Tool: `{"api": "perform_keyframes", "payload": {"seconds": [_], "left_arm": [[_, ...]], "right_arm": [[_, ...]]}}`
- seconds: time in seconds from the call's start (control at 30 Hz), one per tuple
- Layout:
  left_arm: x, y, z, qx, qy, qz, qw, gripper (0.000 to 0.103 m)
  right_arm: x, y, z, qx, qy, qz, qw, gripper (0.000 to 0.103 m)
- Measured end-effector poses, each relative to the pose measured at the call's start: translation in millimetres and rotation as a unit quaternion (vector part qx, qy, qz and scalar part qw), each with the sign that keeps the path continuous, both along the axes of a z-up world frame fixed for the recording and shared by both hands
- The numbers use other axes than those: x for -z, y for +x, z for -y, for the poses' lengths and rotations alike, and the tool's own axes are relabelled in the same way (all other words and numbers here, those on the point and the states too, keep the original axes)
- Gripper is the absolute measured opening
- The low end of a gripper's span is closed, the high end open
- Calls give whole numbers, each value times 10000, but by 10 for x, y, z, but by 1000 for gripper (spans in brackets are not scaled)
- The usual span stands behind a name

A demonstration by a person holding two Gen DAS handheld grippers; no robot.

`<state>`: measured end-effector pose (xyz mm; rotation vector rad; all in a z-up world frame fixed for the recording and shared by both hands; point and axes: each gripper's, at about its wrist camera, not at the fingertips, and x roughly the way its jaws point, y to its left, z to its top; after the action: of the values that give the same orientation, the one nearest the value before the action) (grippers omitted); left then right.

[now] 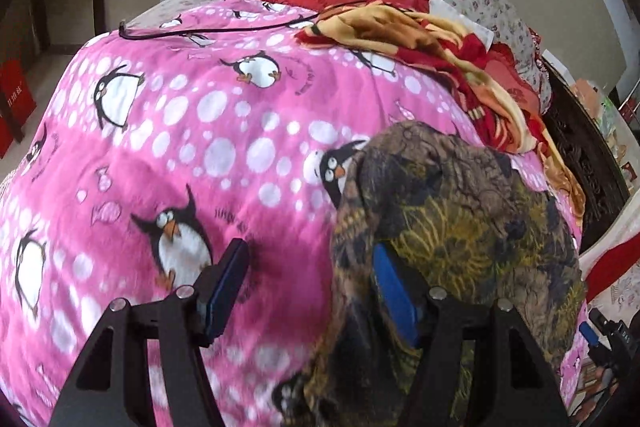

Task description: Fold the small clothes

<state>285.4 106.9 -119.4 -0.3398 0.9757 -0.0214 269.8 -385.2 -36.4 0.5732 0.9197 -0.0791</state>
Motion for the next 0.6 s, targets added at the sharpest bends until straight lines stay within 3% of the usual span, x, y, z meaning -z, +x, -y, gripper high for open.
{"api": "perform_keyframes", "payload": {"seconds": [0.1, 0.2, 0.23, 0.27, 0.4, 0.47, 0.5, 0.57, 0.6], "left_arm": [[16, 47, 10, 54, 25, 26, 10000, 60], [15, 101, 75, 229, 154, 23, 9996, 23], [10, 119, 100, 289, 176, 6, 9994, 3], [-34, 115, 125, 299, 247, 87, 9992, 3], [-179, 62, 127, 117, 469, 527, 9974, 2], [-56, 121, 106, 25, 483, 297, 9984, 3], [25, 149, 92, -15, 535, 109, 9985, 3], [119, 142, 16, -195, 645, -164, 9976, 3], [94, 108, -22, -243, 601, -144, 9978, 6]], "right_arm": [[37, 214, -51, -287, -235, -89, 9993, 34], [35, 385, -198, -604, -669, -153, 9958, 26], [50, 429, -249, -708, -842, -209, 9937, 12], [81, 506, -338, -842, -1194, -335, 9887, 0], [-129, 395, -363, -655, -1592, 26, 9851, 0], [-161, 360, -274, -320, -1640, 107, 9859, 0], [-72, 408, -206, -204, -1622, -84, 9865, 0], [151, 483, -84, -310, -1044, -448, 9930, 0], [205, 446, -22, -247, -855, -510, 9947, 8]]}}
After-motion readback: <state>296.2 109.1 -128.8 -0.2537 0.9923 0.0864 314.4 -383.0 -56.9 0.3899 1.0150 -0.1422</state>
